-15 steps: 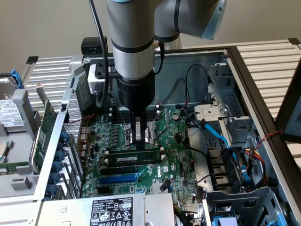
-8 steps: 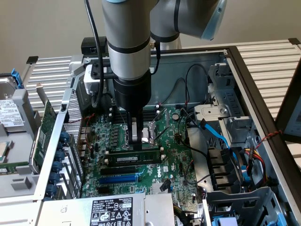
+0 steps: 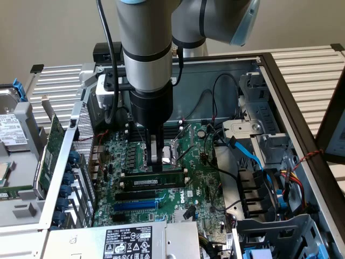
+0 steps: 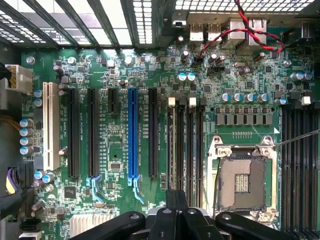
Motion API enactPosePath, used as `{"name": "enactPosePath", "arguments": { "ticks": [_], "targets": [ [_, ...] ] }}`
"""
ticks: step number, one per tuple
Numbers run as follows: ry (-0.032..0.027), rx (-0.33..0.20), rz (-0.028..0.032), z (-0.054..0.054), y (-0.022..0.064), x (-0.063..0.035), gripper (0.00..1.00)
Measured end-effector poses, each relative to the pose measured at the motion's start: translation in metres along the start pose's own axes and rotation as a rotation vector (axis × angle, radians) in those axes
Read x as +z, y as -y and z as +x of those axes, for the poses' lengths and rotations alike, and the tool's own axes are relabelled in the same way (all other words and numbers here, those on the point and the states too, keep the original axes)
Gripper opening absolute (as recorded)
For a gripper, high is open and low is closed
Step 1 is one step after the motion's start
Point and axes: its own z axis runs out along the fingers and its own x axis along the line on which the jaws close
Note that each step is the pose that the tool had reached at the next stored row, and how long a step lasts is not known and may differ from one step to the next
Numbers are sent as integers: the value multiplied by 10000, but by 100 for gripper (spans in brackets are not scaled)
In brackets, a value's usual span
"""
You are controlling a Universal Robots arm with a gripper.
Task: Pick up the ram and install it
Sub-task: 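Press down the ram until it locks into place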
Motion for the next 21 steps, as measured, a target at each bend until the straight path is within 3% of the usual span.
{"name": "enactPosePath", "arguments": {
  "ticks": [7, 13, 15, 21],
  "targets": [
    [-101, 0, -49, -28, -1, 9, 10],
    [-211, 5, -222, -56, -3, 32, 10],
    [-223, 8, -247, -57, -4, 45, 10],
    [-223, 7, -250, -55, -13, 78, 10]
  ]
}}
